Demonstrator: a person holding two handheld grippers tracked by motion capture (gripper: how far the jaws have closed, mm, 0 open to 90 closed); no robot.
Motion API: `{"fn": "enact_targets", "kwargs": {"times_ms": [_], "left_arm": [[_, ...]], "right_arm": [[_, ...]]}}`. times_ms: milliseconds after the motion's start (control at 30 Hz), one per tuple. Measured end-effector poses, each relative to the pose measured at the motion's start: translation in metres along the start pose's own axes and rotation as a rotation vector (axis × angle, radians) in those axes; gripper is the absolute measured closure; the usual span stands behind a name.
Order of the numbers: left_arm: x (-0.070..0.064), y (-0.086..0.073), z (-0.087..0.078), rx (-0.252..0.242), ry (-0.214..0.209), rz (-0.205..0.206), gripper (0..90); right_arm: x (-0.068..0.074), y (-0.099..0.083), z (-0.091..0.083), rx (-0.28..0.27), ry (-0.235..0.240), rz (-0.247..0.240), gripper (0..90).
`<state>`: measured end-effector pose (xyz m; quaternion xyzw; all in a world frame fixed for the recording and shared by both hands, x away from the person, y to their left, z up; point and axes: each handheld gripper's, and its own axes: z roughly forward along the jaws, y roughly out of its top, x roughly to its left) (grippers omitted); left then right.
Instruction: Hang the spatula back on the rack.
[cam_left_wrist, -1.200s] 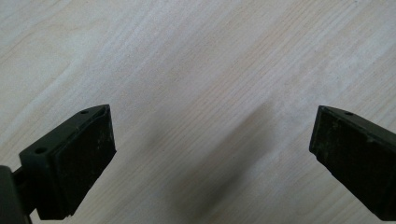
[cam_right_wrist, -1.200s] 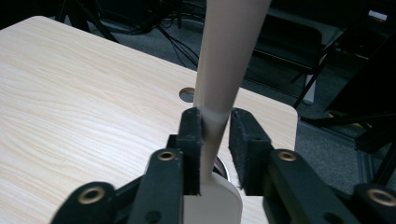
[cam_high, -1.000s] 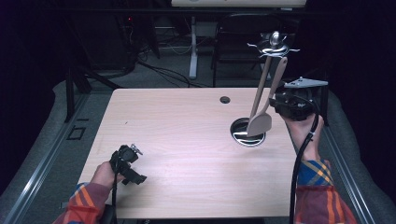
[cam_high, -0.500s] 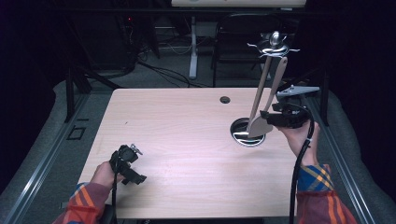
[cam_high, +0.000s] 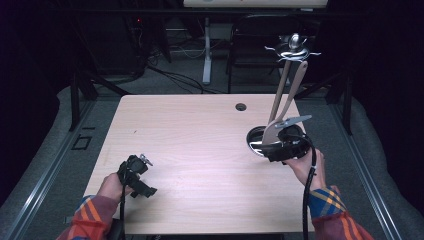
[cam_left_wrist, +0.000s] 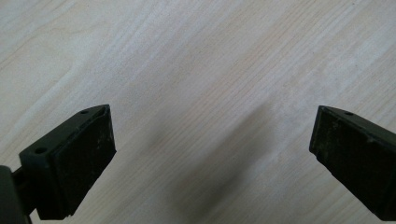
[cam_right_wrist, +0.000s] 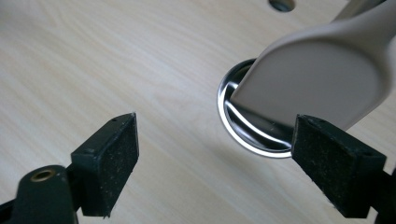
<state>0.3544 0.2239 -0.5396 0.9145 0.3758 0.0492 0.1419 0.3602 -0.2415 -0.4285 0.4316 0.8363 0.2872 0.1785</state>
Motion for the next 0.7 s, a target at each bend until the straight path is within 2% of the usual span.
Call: {"fn": "enact_targets", "kwargs": {"times_ms": [233,267,433,567,633,700], "left_arm": [[0.000,0.000,0.000,0.001,-0.003,-0.002,0.0],[0.000,-0.001,0.000,-0.001,-0.003,0.001,0.0],[0.000,0.000,0.000,-0.002,-0.006,0.003,0.0],[-0.002,0.001,0.000,0.002,-0.004,0.012,0.0],[-0.001,0.001,0.001,0.003,-0.006,0.009,0.0],[-0.001,0.001,0.001,0.003,-0.003,0.005,0.0]], "right_arm": [[0.011,-0.014,0.017,0.069,0.062,-0.027,8.4],[0.013,-0.018,0.021,0.101,0.079,-0.034,7.3],[0.023,-0.035,0.034,0.185,0.117,-0.066,4.3],[0.027,-0.046,0.040,0.217,0.161,-0.075,3.3],[0.027,-0.049,0.043,0.256,0.157,-0.093,3.4],[0.026,-0.051,0.044,0.254,0.162,-0.086,4.0]]}}
